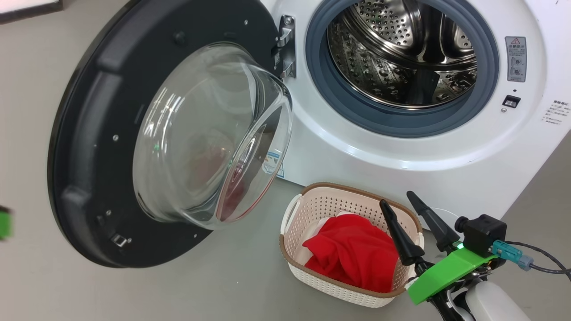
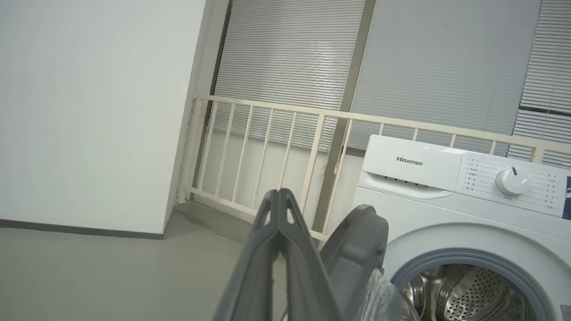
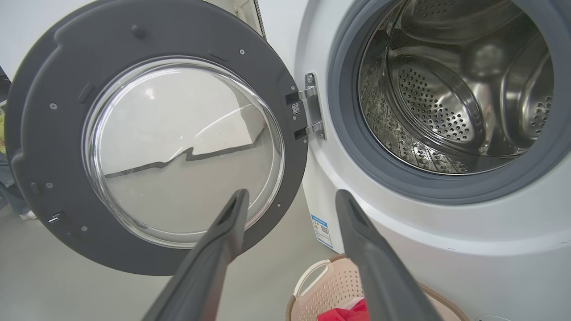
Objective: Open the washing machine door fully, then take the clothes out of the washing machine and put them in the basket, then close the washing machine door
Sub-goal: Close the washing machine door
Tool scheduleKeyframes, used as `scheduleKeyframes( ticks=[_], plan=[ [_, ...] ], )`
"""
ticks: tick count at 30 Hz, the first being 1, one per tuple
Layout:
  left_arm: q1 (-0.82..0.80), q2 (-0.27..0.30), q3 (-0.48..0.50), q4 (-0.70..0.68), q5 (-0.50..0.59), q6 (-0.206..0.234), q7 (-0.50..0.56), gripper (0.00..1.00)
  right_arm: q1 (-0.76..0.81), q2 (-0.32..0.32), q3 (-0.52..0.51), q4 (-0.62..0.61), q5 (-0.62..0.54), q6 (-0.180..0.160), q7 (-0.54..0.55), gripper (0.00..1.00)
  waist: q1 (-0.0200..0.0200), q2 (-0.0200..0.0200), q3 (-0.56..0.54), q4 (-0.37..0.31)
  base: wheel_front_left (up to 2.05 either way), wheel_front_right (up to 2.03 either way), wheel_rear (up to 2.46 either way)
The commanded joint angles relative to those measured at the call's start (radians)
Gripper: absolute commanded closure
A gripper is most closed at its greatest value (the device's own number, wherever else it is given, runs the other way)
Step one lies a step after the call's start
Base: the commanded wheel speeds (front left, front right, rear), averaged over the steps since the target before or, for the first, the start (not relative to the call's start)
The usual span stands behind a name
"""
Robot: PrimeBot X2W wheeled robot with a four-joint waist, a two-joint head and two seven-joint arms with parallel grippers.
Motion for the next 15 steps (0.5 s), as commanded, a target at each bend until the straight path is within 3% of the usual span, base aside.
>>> scheduleKeyframes(
  ticks=[1, 11, 15],
  plan=[
    [-0.056, 0.039, 0.059, -0.003, -0.033, -0.006, 0.015, 1.00, 0.008, 0.002, 0.017, -0.022, 0.013, 0.002, -0.012, 0.00, 0.0000, 0.0000, -0.001, -0.001, 0.00, 0.00, 0.00],
    [-0.150, -0.013, 0.206, 0.264, -0.419, 0.000, 0.214, 1.00, 0.012, 0.004, 0.021, -0.022, 0.017, 0.002, -0.012, 0.00, 0.0000, 0.0000, -0.012, -0.019, 0.00, 0.00, 0.00],
    [-0.176, -0.026, 0.231, 0.369, -0.510, 0.019, 0.284, 1.00, 0.011, 0.004, 0.023, -0.023, 0.018, 0.002, -0.012, 0.00, 0.0000, 0.0000, -0.011, -0.028, 0.00, 0.00, 0.00]
  ],
)
